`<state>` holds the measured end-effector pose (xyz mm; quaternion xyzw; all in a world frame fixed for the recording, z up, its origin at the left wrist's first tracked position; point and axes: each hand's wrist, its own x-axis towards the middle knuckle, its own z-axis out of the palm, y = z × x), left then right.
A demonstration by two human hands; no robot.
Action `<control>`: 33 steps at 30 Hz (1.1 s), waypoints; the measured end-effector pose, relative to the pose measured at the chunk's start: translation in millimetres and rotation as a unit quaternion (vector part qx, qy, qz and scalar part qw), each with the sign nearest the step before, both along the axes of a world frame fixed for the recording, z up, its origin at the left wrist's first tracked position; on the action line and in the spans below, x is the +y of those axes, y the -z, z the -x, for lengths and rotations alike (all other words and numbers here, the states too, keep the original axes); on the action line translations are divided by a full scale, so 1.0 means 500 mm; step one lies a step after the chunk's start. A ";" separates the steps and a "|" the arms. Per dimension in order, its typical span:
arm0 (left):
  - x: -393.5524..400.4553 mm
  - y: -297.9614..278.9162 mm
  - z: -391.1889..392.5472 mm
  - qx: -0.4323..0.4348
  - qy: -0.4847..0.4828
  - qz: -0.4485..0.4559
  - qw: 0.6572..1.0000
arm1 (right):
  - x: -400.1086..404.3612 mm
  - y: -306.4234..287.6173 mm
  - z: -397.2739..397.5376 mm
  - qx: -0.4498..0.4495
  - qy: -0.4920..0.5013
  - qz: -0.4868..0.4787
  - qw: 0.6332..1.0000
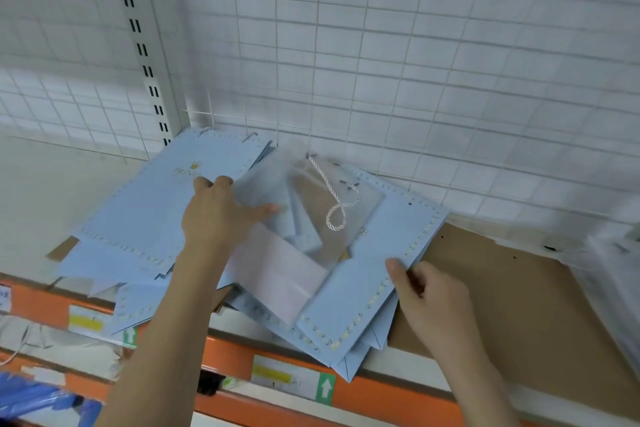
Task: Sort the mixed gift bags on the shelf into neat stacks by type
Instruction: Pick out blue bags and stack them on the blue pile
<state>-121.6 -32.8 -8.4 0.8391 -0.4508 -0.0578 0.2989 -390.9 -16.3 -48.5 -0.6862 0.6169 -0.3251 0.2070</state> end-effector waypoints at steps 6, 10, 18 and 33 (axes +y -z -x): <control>0.056 0.047 0.026 0.059 0.009 0.082 0.995 | -0.004 -0.004 -0.019 -0.034 -0.009 -0.081 0.996; 0.079 0.070 0.048 0.108 0.027 0.112 0.987 | -0.009 -0.021 -0.015 -0.073 -0.004 -0.076 0.994; 0.083 0.060 0.122 0.097 -0.009 0.197 0.976 | -0.016 -0.046 0.125 -0.163 0.116 -0.054 0.978; 0.061 0.055 0.551 0.276 0.047 0.221 0.934 | 0.042 -0.064 0.538 -0.226 0.203 0.128 0.944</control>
